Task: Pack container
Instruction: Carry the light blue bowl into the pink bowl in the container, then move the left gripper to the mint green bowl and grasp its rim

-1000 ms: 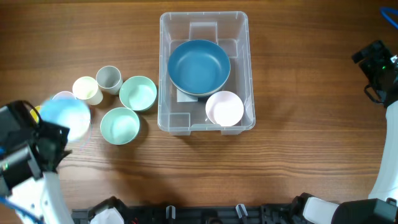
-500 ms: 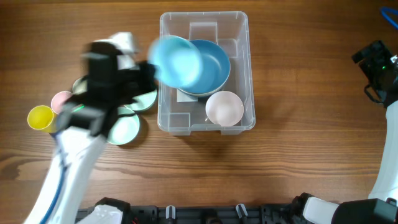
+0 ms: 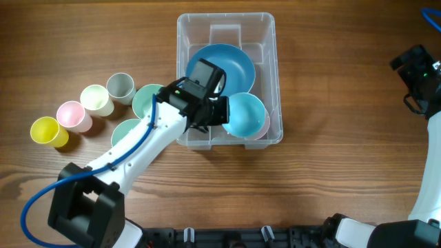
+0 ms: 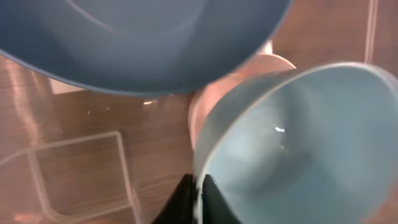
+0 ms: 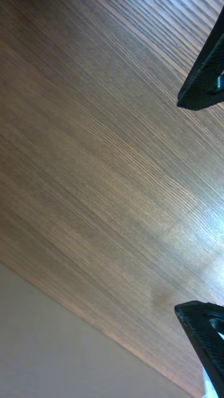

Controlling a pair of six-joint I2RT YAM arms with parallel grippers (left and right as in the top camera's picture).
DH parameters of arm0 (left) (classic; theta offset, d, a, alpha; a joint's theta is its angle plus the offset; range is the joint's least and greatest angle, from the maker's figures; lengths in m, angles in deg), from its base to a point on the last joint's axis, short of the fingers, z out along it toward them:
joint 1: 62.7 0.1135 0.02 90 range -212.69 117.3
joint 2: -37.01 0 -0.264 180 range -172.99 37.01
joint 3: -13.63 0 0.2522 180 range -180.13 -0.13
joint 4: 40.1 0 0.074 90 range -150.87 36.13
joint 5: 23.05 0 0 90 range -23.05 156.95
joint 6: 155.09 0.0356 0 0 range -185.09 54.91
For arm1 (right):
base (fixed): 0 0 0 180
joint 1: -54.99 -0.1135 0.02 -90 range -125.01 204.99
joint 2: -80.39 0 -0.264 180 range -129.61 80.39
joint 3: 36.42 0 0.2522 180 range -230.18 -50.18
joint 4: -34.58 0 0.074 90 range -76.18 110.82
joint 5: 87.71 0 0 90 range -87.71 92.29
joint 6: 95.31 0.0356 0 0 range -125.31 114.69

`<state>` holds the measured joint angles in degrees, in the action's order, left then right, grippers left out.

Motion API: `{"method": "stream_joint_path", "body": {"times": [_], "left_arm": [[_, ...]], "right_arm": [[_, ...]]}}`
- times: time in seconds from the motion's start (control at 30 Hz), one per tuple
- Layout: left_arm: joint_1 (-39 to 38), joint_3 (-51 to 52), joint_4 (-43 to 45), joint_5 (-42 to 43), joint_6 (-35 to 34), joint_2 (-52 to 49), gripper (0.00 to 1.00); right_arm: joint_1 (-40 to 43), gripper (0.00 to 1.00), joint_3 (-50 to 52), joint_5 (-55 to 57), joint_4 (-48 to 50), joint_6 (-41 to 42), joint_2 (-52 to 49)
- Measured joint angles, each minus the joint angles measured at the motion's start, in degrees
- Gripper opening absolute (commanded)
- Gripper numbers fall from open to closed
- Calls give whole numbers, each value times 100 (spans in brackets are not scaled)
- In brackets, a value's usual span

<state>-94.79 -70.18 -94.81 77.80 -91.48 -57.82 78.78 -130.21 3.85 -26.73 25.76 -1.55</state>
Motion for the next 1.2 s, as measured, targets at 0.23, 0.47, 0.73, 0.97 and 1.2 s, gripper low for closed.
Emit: {"method": "stream_joint_path", "body": {"times": [0.23, 0.47, 0.73, 0.97, 1.2], "left_arm": [[-101, -223, -269, -9, 20, 4, 33], [688, -793, -1182, -114, 13, 498, 30], [1515, -868, -1344, 240, 55, 914, 16], [470, -868, -1021, 339, 199, 402, 6], [-72, -868, -846, 297, 219, -323, 5]], "right_arm": [[0, 100, 0, 0, 0, 0, -2], [0, 100, 0, 0, 0, 0, -4], [0, 100, 0, 0, 0, 0, -4], [0, 100, 0, 0, 0, 0, -4], [0, 100, 0, 0, 0, 0, -4]]}}
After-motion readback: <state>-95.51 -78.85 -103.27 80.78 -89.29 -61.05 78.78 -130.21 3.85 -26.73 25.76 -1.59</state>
